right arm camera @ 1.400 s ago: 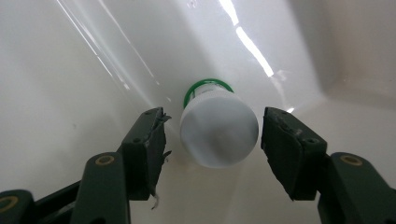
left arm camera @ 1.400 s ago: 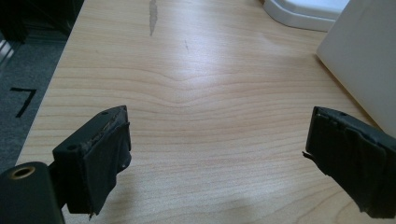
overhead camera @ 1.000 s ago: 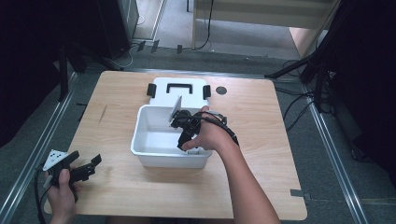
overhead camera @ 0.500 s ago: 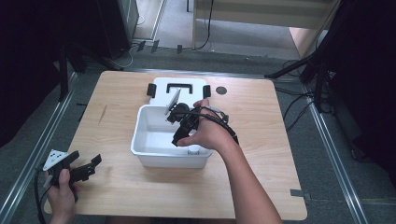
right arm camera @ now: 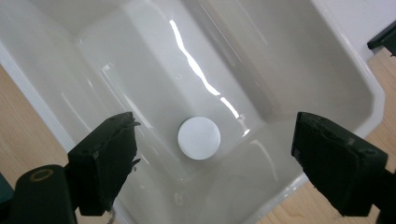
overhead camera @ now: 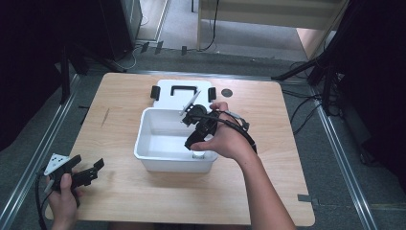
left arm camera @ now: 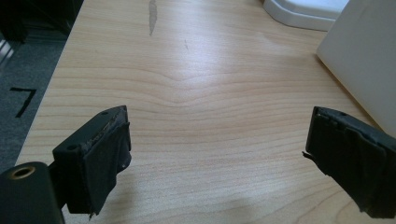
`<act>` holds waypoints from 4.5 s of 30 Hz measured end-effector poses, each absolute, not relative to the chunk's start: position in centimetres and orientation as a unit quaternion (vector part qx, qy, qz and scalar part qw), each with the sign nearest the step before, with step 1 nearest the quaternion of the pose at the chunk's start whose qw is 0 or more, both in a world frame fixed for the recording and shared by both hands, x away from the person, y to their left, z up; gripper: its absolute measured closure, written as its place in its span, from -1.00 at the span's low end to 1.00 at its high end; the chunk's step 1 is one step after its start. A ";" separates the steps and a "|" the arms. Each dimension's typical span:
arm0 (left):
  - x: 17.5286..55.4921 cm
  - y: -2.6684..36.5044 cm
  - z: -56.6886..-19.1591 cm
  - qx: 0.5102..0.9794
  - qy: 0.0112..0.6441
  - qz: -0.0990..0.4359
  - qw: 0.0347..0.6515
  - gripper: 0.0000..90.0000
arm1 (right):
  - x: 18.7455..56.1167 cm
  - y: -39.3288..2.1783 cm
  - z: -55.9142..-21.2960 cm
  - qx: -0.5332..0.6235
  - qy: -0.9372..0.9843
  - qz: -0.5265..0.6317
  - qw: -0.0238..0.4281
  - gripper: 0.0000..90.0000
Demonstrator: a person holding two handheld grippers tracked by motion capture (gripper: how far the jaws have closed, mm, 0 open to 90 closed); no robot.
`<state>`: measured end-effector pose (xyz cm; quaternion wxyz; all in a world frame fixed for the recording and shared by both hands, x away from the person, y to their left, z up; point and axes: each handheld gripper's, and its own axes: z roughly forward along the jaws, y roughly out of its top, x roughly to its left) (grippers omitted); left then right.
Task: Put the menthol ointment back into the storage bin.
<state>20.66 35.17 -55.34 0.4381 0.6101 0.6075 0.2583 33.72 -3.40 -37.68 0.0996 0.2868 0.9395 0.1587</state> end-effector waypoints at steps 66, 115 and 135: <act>20.5 34.8 -55.3 0.624 0.598 0.268 0.425 -0.84 | 28.0 -26.7 -48.0 0.478 0.808 0.311 0.149 -0.66; 20.4 34.4 -55.2 0.632 0.593 0.277 0.415 -0.84 | 22.3 -38.9 -54.8 0.578 0.702 0.364 0.202 -0.66; 20.4 34.3 -55.2 0.635 0.591 0.278 0.411 -0.84 | 21.4 -39.2 -55.5 0.588 0.677 0.380 0.226 -0.66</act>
